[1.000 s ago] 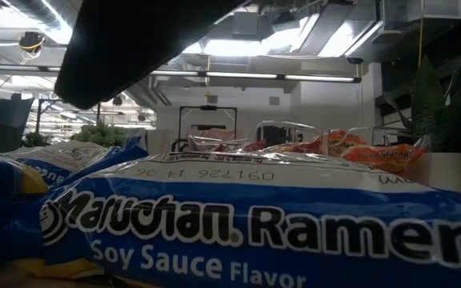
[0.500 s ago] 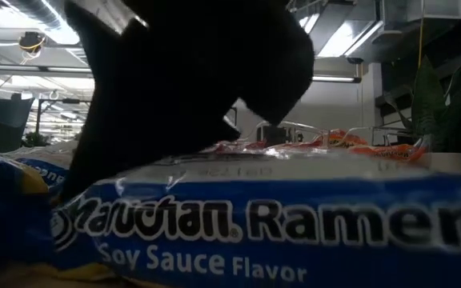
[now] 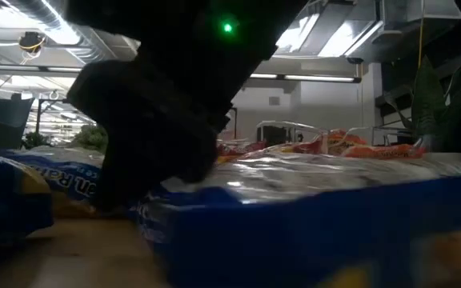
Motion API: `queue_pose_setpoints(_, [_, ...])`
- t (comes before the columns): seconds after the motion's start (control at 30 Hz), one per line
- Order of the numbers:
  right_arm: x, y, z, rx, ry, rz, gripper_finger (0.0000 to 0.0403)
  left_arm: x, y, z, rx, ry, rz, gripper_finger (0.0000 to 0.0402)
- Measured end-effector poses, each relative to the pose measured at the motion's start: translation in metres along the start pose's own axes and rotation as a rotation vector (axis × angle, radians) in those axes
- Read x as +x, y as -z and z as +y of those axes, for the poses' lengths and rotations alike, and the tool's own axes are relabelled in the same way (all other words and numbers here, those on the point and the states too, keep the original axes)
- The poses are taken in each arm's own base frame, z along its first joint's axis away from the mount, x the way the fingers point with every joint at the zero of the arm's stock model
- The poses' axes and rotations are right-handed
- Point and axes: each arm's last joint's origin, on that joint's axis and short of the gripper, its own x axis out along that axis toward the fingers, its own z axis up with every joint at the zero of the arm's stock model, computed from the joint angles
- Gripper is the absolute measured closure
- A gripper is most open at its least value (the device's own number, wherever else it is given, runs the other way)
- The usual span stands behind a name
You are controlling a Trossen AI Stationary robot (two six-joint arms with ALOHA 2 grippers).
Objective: Sort Maruchan noodles
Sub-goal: Put the blue noodle pack into the blue bin
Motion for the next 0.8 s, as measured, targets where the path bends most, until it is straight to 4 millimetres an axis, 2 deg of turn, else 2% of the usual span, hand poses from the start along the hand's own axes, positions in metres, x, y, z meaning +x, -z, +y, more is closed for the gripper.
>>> queue_pose_setpoints(0.3, [0.004, 0.001, -0.007, 0.092, 0.033, 0.009, 0.0292, 0.0, 0.001, 0.0, 0.006, -0.003, 0.011, 0.0401])
queue_pose_setpoints(0.47, [-0.003, -0.011, -0.009, 0.122, -0.005, -0.013, 0.0386, 0.0, 0.001, 0.0, 0.004, -0.003, 0.011, 0.0401])
queue_pose_setpoints(0.63, [-0.016, -0.031, -0.016, 0.148, 0.032, -0.039, 0.0395, 0.0, 0.001, 0.0, -0.003, -0.002, 0.011, 0.0401])
queue_pose_setpoints(0.8, [-0.038, -0.055, -0.029, 0.127, 0.118, -0.083, 0.04, 0.0, 0.001, 0.0, -0.005, -0.002, 0.01, 0.0401])
